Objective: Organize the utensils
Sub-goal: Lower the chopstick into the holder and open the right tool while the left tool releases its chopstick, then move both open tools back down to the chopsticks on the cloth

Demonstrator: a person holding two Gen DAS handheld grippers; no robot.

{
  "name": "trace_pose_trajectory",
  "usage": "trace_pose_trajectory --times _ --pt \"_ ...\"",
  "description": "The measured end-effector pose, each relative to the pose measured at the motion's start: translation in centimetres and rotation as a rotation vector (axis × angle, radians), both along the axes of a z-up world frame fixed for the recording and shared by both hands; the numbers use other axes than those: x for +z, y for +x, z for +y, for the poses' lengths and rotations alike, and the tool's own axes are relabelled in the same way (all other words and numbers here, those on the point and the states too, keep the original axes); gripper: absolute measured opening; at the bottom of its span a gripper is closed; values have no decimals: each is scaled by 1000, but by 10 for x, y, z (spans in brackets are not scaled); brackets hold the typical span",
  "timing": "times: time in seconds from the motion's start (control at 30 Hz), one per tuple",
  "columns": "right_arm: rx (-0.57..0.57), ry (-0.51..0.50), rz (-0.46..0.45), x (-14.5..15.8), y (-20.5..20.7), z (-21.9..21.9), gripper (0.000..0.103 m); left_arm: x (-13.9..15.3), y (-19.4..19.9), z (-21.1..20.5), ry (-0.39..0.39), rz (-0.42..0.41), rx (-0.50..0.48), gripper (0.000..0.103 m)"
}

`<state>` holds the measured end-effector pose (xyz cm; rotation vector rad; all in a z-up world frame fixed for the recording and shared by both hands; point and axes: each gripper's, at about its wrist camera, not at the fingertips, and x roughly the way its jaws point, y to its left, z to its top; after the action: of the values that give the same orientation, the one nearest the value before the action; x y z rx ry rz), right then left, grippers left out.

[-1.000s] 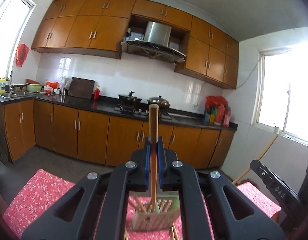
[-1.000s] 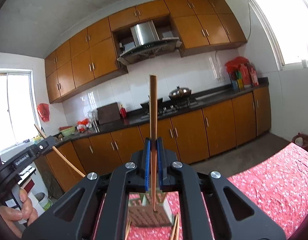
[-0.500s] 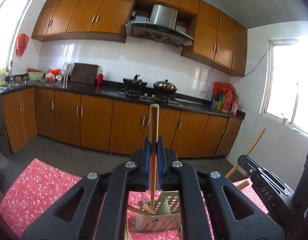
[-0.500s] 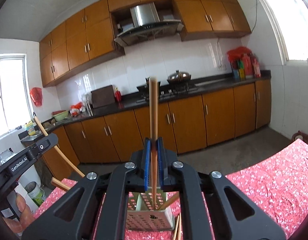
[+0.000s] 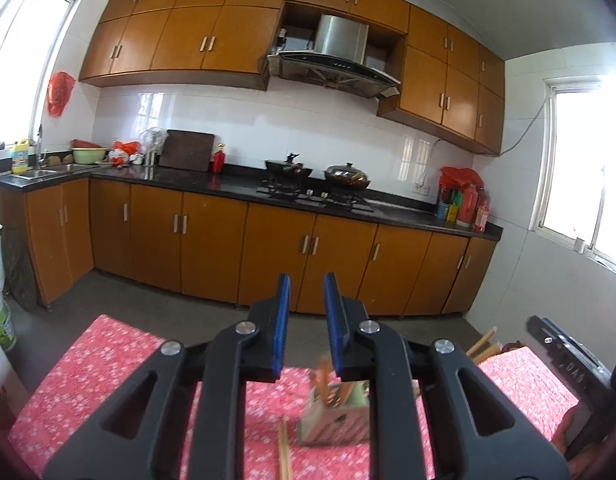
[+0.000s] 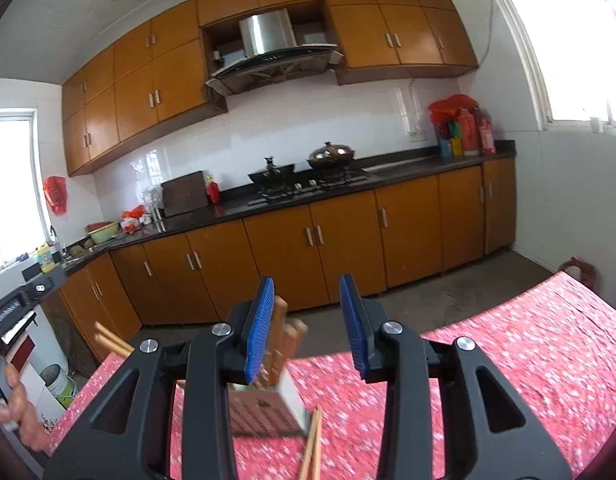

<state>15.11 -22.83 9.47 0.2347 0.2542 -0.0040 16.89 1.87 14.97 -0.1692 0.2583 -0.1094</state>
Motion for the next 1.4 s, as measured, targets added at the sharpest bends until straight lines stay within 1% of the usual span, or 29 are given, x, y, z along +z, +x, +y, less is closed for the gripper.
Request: trace_pose_trajectory --times 0.07,0.1,0.17,0.2,0.27,0.33,0.37,0.47,0.53,0.57,0.67,0.73,0.83,0.9,1.03,1.13,1.23,1.33,1.4 --pt "-18 5 42 -12 -7 -9 37 -9 -13 12 6 19 19 21" --pt "-23 7 76 -21 -9 -13 37 -13 -17 15 9 26 26 22" --pt "-26 6 153 -42 -7 -20 37 -29 -24 24 29 66 46 24" --pt "-21 7 200 -55 -5 -22 37 -42 -25 28 49 100 51 24" --pt "9 15 311 -88 1 -23 37 -68 -22 31 84 172 56 24" --pt "44 33 392 -114 5 -20 36 -91 -20 34 95 233 55 24" --pt "70 51 439 -132 6 -15 35 -106 -18 36 97 274 49 24" --pt "136 77 522 -164 7 0 33 -145 -18 37 91 368 30 24" --pt "173 66 561 -179 8 11 31 -166 -19 36 87 424 6 24" --pt "191 48 583 -187 9 20 29 -172 -19 34 87 443 -1 24" --pt "214 16 621 -199 13 35 29 -191 -21 30 80 492 -33 24" --pt "211 -22 642 -206 19 40 27 -199 -23 28 77 507 -51 24" --pt "185 -84 635 -208 20 43 8 -208 -24 21 79 527 -103 24" --pt "124 -113 639 -209 22 37 8 -210 -24 13 82 537 -141 24" --pt "-13 -69 653 -209 26 6 8 -219 -28 -3 100 564 -211 23" --pt "-26 -46 656 -209 25 -4 8 -229 -30 -11 133 597 -233 21" --pt "-25 -56 656 -209 23 -5 8 -238 -28 -14 152 628 -231 19" --pt "-26 -61 653 -208 17 -6 8 -244 -28 -13 154 654 -234 19" --pt "-26 -72 652 -207 16 -5 8 -244 -28 -14 157 652 -239 19"
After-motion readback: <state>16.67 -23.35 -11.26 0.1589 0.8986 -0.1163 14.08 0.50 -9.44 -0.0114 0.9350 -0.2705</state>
